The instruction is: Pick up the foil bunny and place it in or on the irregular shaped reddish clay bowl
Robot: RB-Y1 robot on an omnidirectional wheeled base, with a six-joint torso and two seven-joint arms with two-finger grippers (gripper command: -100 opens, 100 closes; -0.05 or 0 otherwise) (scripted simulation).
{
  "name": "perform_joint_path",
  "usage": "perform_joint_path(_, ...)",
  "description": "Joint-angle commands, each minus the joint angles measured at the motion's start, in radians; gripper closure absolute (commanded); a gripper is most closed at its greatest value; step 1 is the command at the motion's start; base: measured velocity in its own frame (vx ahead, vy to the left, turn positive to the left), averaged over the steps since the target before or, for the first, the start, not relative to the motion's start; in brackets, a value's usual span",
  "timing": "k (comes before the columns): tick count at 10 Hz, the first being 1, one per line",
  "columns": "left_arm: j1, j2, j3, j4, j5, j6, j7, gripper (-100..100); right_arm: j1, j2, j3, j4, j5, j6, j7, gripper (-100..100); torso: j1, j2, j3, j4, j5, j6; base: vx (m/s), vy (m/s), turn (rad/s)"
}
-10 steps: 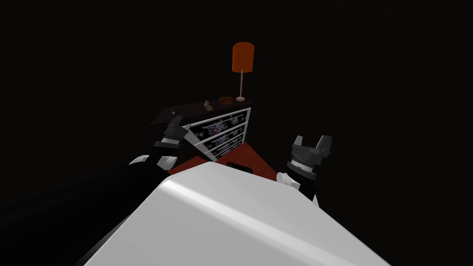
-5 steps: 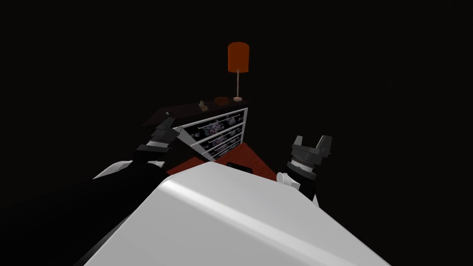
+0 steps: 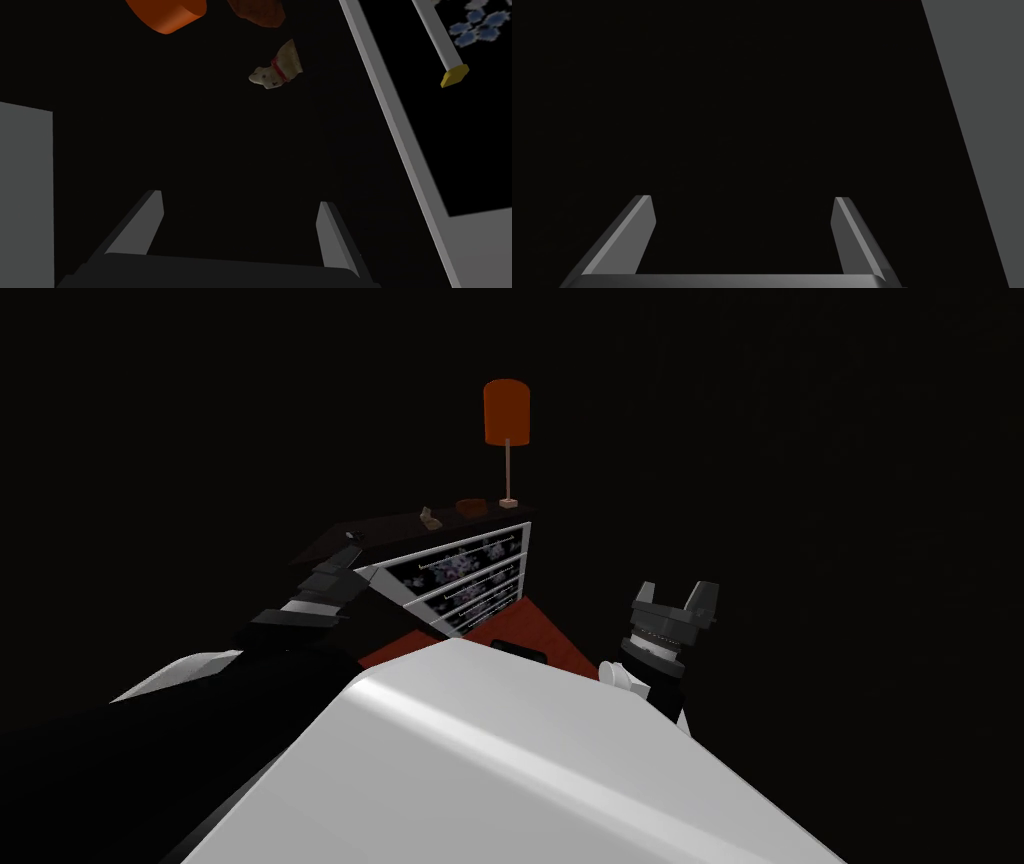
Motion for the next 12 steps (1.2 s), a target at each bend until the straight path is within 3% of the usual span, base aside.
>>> perform_joint_path(1, 0.050, 0.003, 0.050, 0.011, -0.019, -0.024, 0.022, -100, 0.000, 0.000, 0.000, 0.000, 0.000, 0.000, 0.000, 0, 0.000, 0.000, 0.000, 0.000, 0.000, 0.000, 0.060, -0.065, -0.026)
perform_joint_path(2, 0.065, 0.003, 0.050, 0.011, -0.019, -0.024, 0.022, -100, 0.000, 0.000, 0.000, 0.000, 0.000, 0.000, 0.000, 0, 0.000, -0.001, 0.000, 0.000, 0.000, 0.000, 0.055, -0.059, -0.009)
perform_joint_path(3, 0.103, 0.009, 0.091, 0.025, -0.035, -0.044, 0.039, -100, 0.000, 0.000, 0.000, 0.000, 0.000, 0.000, 0.000, 0, 0.000, -0.001, 0.000, 0.000, 0.000, 0.000, 0.065, -0.070, -0.022)
perform_joint_path(4, 0.117, 0.009, 0.091, 0.025, -0.035, -0.044, 0.039, -100, 0.000, 0.000, 0.000, 0.000, 0.000, 0.000, 0.000, 0, -0.001, -0.001, -0.001, 0.000, 0.000, 0.000, 0.057, -0.046, -0.008)
perform_joint_path(5, 0.151, 0.016, 0.131, 0.039, -0.051, -0.066, 0.055, -100, 0.000, 0.000, 0.000, 0.000, 0.000, 0.000, 0.000, 0, 0.001, -0.001, -0.001, 0.000, 0.000, 0.000, 0.065, -0.048, -0.031)
perform_joint_path(6, 0.168, 0.016, 0.131, 0.039, -0.051, -0.066, 0.055, -100, 0.000, 0.000, 0.000, 0.000, 0.000, 0.000, 0.000, 0, 0.001, -0.001, -0.001, 0.000, 0.000, 0.000, 0.054, -0.034, -0.009)
perform_joint_path(7, 0.205, 0.024, 0.170, 0.053, -0.067, -0.089, 0.071, -100, 0.000, 0.000, 0.000, 0.000, 0.000, 0.000, 0.000, 0, 0.002, -0.001, 0.000, 0.000, 0.000, 0.000, 0.068, -0.035, -0.026)
perform_joint_path(8, 0.221, 0.024, 0.170, 0.053, -0.067, -0.089, 0.071, -100, 0.000, 0.000, 0.000, 0.000, 0.000, 0.000, 0.000, 0, 0.002, -0.001, -0.001, 0.000, 0.000, 0.000, 0.068, -0.023, -0.012)
perform_joint_path(9, 0.257, 0.034, 0.207, 0.069, -0.082, -0.113, 0.085, -100, 0.000, 0.000, 0.000, 0.000, 0.000, 0.000, 0.000, 0, 0.003, -0.001, -0.001, 0.000, 0.001, 0.000, 0.085, -0.030, -0.029)
perform_joint_path(10, 0.273, 0.034, 0.207, 0.069, -0.082, -0.113, 0.085, -100, 0.000, 0.000, 0.000, 0.000, 0.000, 0.000, 0.000, 0, 0.002, -0.002, -0.001, -0.001, 0.001, 0.000, 0.077, -0.024, -0.009)
perform_joint_path(11, 0.310, 0.044, 0.244, 0.084, -0.097, -0.138, 0.098, -100, 0.000, 0.000, 0.000, 0.000, 0.000, 0.000, 0.000, 0, 0.003, -0.002, -0.001, -0.001, 0.001, 0.000, 0.096, -0.022, -0.027)
perform_joint_path(12, 0.326, 0.044, 0.244, 0.084, -0.097, -0.138, 0.098, -100, 0.000, 0.000, 0.000, 0.000, 0.000, 0.000, 0.000, 0, 0.003, -0.003, -0.002, -0.001, 0.001, 0.000, 0.077, -0.014, -0.010)
